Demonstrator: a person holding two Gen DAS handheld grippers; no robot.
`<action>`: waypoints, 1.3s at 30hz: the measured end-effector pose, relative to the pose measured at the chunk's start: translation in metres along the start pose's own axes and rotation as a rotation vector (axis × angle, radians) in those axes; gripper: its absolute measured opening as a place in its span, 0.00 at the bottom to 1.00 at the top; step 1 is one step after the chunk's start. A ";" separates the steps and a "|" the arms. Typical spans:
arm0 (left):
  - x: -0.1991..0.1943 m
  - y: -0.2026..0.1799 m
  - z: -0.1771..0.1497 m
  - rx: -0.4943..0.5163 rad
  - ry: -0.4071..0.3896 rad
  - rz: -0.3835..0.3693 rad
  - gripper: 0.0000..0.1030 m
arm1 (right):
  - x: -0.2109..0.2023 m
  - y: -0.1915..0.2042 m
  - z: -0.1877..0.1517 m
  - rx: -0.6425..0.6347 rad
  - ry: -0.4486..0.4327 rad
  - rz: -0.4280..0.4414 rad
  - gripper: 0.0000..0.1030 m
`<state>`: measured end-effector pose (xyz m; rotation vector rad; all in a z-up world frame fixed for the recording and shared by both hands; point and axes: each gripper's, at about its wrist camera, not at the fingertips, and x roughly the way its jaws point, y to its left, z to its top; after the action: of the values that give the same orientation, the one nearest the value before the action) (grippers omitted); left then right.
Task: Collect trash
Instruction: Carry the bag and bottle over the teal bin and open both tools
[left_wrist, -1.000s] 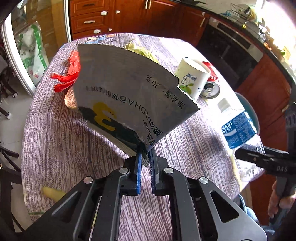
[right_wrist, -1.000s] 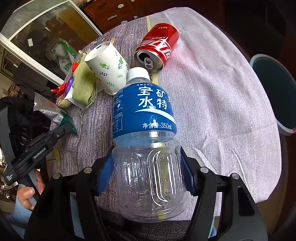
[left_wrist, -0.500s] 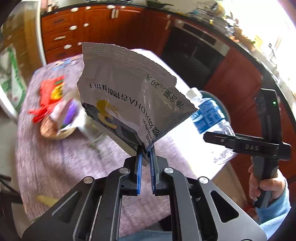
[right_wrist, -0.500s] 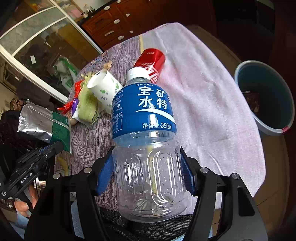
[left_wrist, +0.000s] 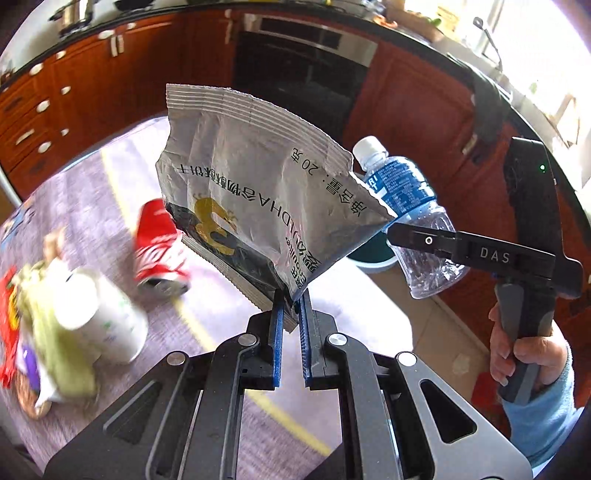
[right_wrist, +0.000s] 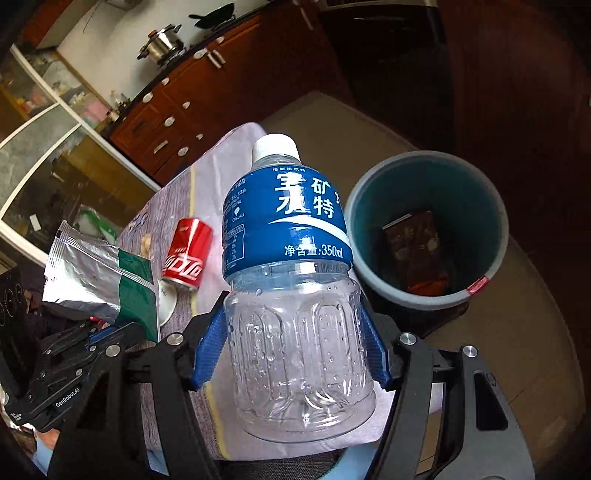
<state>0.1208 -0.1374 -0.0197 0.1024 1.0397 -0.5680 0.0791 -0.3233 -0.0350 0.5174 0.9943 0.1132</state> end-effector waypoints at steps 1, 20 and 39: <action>0.007 -0.006 0.007 0.016 0.008 -0.010 0.08 | -0.001 -0.011 0.004 0.021 -0.009 -0.005 0.60; 0.156 -0.077 0.084 0.169 0.223 -0.108 0.09 | 0.062 -0.137 0.060 0.268 0.017 -0.127 0.60; 0.156 -0.030 0.064 0.076 0.274 -0.027 0.73 | 0.088 -0.144 0.064 0.330 0.024 -0.154 0.77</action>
<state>0.2151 -0.2461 -0.1122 0.2383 1.2867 -0.6298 0.1605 -0.4444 -0.1422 0.7384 1.0788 -0.1863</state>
